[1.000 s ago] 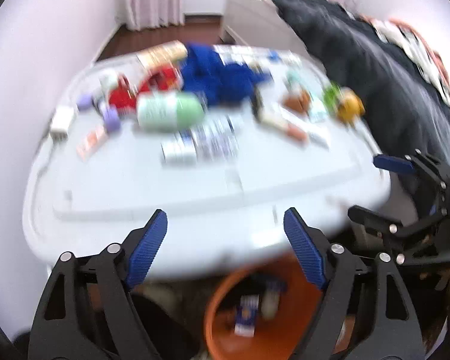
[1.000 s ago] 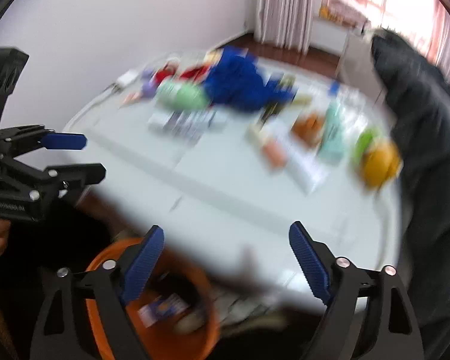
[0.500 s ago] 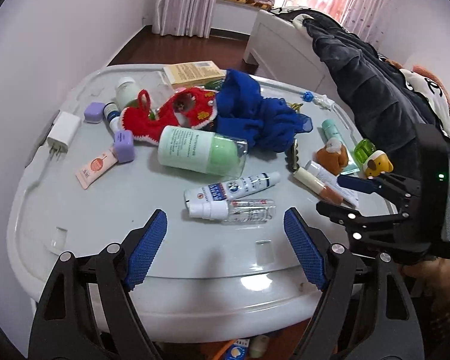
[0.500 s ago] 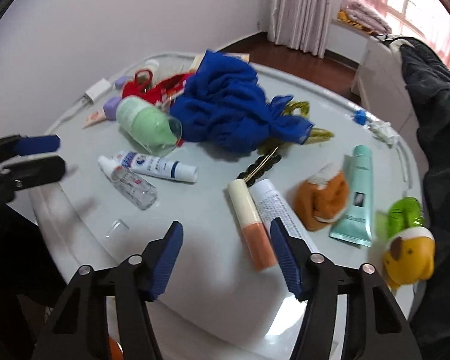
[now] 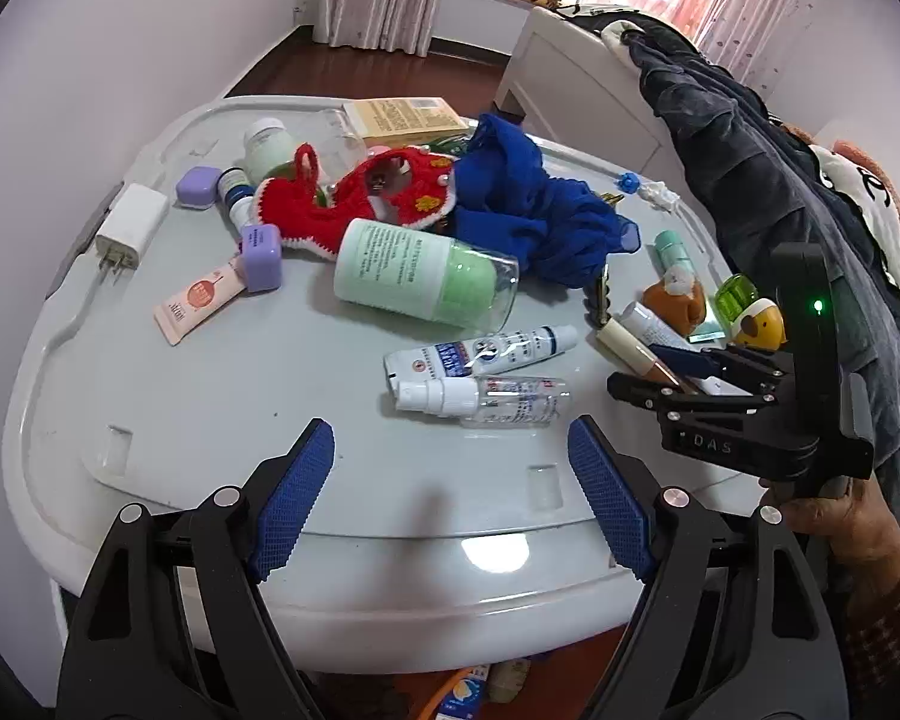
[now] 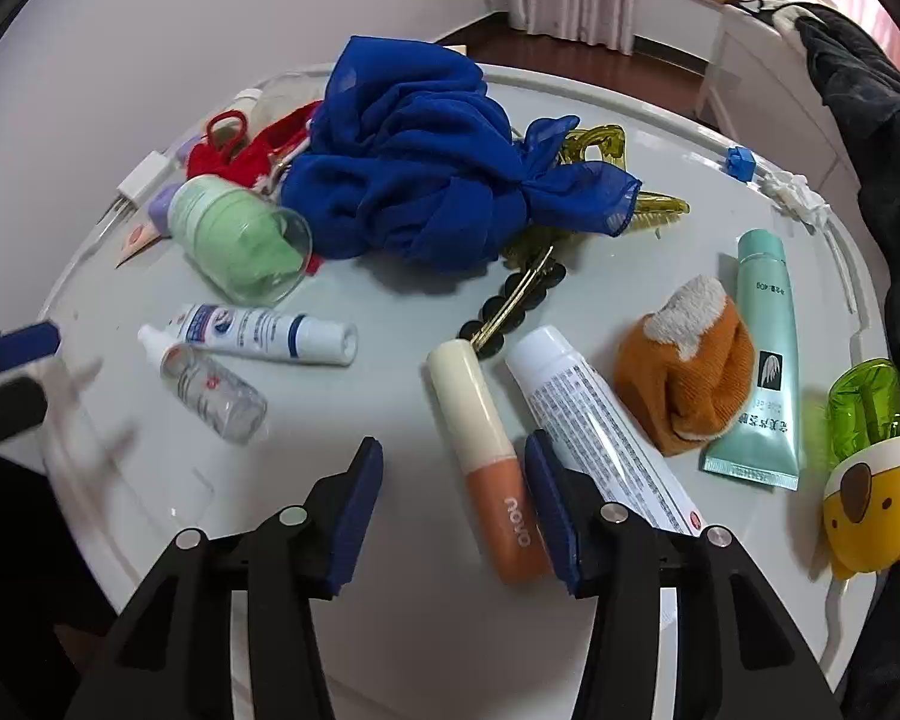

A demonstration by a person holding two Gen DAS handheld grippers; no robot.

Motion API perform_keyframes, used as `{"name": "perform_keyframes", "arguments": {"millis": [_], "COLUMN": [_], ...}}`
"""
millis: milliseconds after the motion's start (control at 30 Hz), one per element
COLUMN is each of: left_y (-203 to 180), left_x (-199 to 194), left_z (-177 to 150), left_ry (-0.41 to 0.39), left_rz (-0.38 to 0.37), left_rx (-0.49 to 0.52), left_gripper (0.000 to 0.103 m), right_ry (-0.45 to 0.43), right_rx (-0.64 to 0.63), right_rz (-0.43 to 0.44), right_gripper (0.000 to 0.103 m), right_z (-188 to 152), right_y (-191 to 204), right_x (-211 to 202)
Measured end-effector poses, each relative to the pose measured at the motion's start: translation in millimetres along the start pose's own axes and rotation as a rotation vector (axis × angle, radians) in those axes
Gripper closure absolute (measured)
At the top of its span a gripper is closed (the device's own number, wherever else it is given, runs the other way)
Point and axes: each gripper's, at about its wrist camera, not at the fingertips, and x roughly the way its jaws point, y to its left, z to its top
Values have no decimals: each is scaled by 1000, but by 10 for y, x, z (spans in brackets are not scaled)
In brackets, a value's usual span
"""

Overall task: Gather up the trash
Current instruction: 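Grasp the orange-white lipstick tube with the right gripper, then grasp the small clear spray bottle with the left gripper while the right holds the lipstick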

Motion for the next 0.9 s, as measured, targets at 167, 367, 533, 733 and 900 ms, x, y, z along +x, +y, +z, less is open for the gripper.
{"name": "perform_keyframes", "arguments": {"millis": [167,367,533,733,900], "left_y": [58,64,52,38,-117], "left_x": [-3,22,38,93,161], "left_z": [-20,-25,-28,-54,21], "left_ry": [3,14,18,10,17], "left_rz": [11,2,3,6,-97], "left_rx": [-11,-17,-14,23,145], "left_gripper": [25,25,25,25,25], "right_ry": [-16,-44,-37,-91,-148], "right_rx": [-26,-26,-18,-13,12], "right_rz": [-43,-10,-8,11,74], "right_gripper": [85,82,85,85,85], "right_z": [-70,-125,-79,-73,-109], "right_y": [159,54,154,183,102], "right_x": [-56,-73,-83,-320,-676]}}
